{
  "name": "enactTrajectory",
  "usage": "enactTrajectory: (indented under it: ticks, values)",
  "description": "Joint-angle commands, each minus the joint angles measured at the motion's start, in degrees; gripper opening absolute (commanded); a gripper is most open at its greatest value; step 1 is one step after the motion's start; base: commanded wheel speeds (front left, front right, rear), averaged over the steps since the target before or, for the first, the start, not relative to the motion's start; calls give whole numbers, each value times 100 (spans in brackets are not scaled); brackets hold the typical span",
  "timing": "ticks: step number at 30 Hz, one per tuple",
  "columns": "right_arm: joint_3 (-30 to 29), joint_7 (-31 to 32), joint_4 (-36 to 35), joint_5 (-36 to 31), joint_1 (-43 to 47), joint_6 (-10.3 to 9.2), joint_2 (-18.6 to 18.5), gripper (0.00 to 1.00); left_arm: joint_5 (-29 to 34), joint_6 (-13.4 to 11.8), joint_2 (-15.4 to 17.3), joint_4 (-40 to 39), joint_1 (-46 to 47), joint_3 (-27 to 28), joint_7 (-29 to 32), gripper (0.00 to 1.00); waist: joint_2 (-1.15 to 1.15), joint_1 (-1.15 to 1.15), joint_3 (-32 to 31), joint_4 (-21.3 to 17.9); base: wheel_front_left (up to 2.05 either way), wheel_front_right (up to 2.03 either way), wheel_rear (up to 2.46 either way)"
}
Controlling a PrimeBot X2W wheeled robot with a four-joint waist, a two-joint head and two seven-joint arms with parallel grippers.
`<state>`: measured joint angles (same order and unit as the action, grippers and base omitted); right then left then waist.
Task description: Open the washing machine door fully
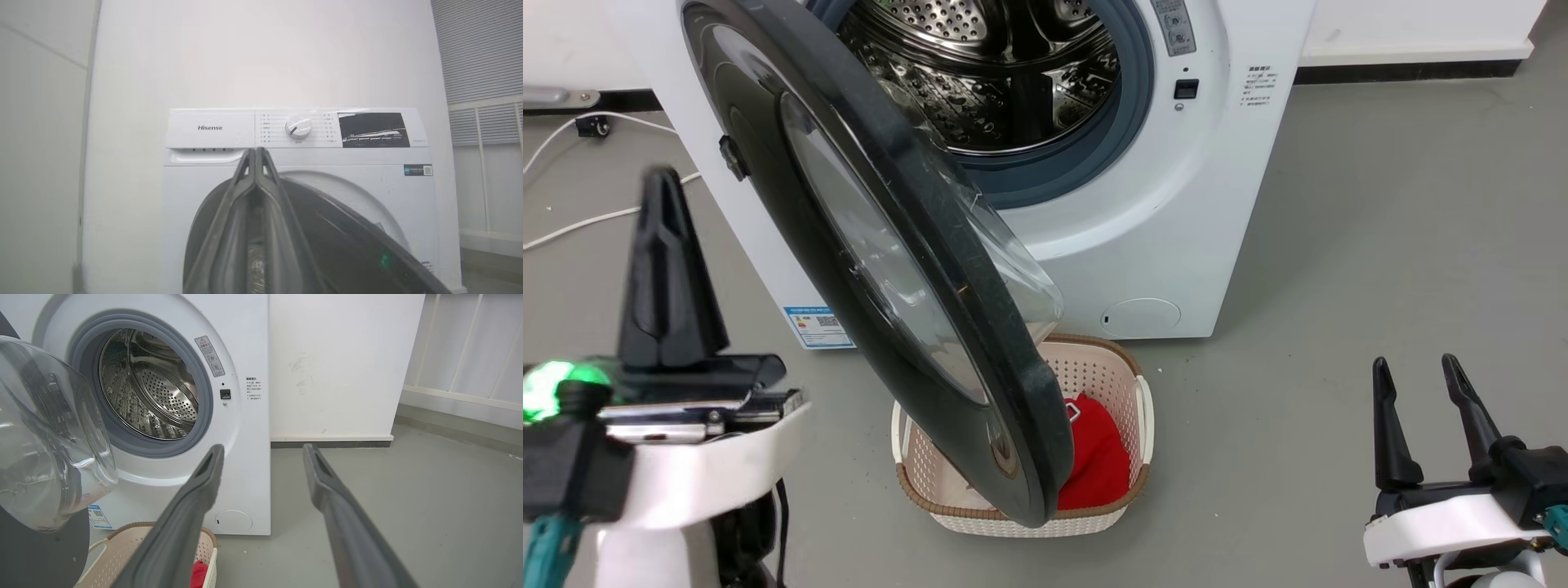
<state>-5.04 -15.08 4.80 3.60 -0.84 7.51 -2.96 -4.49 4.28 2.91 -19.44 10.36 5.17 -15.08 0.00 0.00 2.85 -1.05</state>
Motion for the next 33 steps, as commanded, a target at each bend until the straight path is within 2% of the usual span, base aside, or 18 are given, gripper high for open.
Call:
enactTrajectory:
  ticks: [1, 6, 10, 13, 19, 24, 28, 33]
  values:
    - [-4, -12, 18, 32, -35, -4, 16, 100, 58, -14, -5, -337, 116, -97, -13, 0, 0, 0, -12, 13, 0, 0, 0]
    - [18, -12, 30, 58, -54, -4, 15, 100, 174, 86, -4, -1103, 261, -508, -12, 0, 0, 0, -28, 6, 0, 0, 0]
    - [12, -12, 39, 94, -57, -4, 15, 100, 227, 189, -3, -1485, 210, -1181, -13, 0, 0, 0, -48, -7, 0, 0, 0]
    - [-4, -12, 59, 116, -21, -4, 15, 100, 227, 265, 25, -1403, 44, -1820, -12, 0, 0, 0, -72, -5, 0, 0, 0]
    - [17, -12, 99, 167, 34, -4, 15, 100, 45, 310, 267, -680, -386, -3056, -13, 0, 0, 0, -98, 7, 0, 0, 0]
    - [46, -12, 146, 213, 39, -4, 14, 100, -97, 318, 583, 248, -750, -3791, 145, 0, 0, 0, -95, 23, 0, 0, 0]
    - [63, -12, 153, 252, 28, -4, 13, 100, -280, 315, 682, 810, -928, -4090, 328, 0, 0, 0, -83, 26, 0, 0, 0]
    - [66, -12, 157, 299, 7, -4, 13, 100, -331, 238, 630, 1387, -982, -4104, 338, 0, 0, 0, -53, 31, 0, 0, 0]
